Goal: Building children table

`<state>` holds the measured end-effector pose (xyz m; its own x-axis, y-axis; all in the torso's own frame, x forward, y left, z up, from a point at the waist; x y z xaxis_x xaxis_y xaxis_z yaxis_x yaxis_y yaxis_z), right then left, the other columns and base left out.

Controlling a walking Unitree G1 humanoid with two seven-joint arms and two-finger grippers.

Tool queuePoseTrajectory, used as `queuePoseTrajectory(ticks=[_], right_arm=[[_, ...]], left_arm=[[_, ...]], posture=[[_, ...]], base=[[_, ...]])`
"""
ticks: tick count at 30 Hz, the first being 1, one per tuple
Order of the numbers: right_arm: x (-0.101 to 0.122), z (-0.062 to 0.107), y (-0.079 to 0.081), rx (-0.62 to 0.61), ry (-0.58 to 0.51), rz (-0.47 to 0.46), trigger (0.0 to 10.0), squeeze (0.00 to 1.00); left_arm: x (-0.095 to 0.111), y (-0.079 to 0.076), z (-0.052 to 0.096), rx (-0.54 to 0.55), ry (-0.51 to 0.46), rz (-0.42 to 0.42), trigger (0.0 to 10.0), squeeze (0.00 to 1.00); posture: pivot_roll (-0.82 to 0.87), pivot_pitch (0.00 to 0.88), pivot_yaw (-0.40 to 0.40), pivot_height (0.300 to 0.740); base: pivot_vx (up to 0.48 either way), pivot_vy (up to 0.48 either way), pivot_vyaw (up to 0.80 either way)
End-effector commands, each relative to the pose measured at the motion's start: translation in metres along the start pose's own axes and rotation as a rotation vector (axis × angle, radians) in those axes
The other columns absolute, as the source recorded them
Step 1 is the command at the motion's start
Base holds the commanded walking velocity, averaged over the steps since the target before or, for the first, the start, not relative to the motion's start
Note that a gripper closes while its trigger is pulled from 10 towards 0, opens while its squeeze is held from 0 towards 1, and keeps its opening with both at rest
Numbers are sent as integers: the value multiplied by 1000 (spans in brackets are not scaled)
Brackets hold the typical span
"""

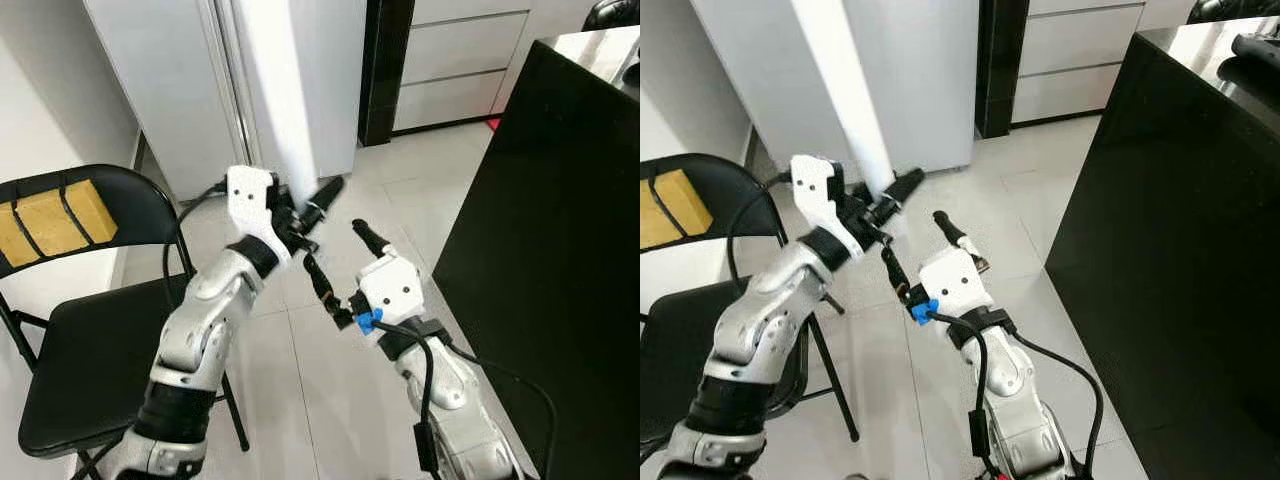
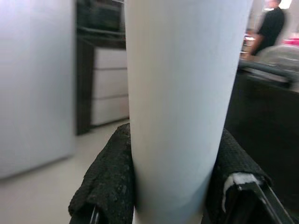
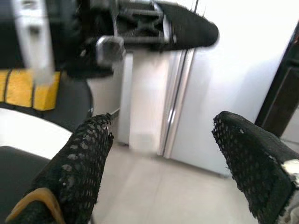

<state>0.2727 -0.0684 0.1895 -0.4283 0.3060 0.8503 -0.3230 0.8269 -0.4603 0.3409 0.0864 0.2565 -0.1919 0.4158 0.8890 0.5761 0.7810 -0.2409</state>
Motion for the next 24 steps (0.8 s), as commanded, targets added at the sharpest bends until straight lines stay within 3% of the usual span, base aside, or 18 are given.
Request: queuePoseTrajectory(ticks=[1, 3, 5, 8, 10, 11, 13, 14, 19, 24], right_arm=[[5, 3, 4, 19, -20, -7, 10000, 0], [5, 4, 5, 21, -20, -6, 10000, 0], [4, 7, 3, 2, -6, -2, 10000, 0], [3, 8, 1, -11, 1, 3, 10000, 0], [-8, 12, -10, -74, 63, -10, 10000, 0], [-8, 12, -10, -74, 63, -10, 10000, 0], [-18, 18, -22, -142, 118, -13, 10000, 0], [-18, 18, -22, -142, 118, -13, 10000, 0], [-26, 24, -33, -198, 164, 14, 10000, 0], [-29, 25, -37, -214, 178, 29, 10000, 0]], left_arm=[[3, 10, 2, 47, -13, -56, 10000, 0], [4, 15, 2, 67, -14, -82, 10000, 0], [5, 34, 7, 144, -6, -164, 10000, 0], [5, 42, 10, 177, -1, -200, 10000, 0], [3, 59, 26, 232, 26, -301, 10000, 0], [3, 59, 26, 232, 26, -301, 10000, 0], [-2, 72, 47, 283, 53, -334, 10000, 0], [-2, 72, 47, 283, 53, -334, 10000, 0], [-23, 69, 100, 352, 138, -310, 10000, 0], [-34, 65, 119, 379, 179, -298, 10000, 0]], posture=[[4, 145, 23, 740], [2, 144, 23, 740], [0, 145, 21, 740], [-1, 147, 22, 740], [0, 148, 21, 740], [0, 148, 21, 740], [0, 146, 22, 740], [0, 146, 22, 740], [-2, 142, 8, 740], [-2, 138, 4, 740]], base=[[0, 0, 0], [0, 0, 0], [0, 0, 0], [0, 0, 0], [0, 0, 0], [0, 0, 0], [0, 0, 0], [0, 0, 0], [0, 0, 470], [0, 0, 800]])
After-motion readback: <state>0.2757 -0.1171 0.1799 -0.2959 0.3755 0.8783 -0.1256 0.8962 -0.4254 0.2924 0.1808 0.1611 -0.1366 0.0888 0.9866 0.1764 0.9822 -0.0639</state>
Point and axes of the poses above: a point about 5 cm out from each wrist's last joint towards the gripper, its own z axis pointing back from the gripper into the wrist, its own x axis along the axis of the wrist's last joint, y = z × x, the point moved 2 cm from there along -z, pointing out of the wrist towards the gripper, and after that the axes turned 11 degrees about z, right-handed, at the moved point
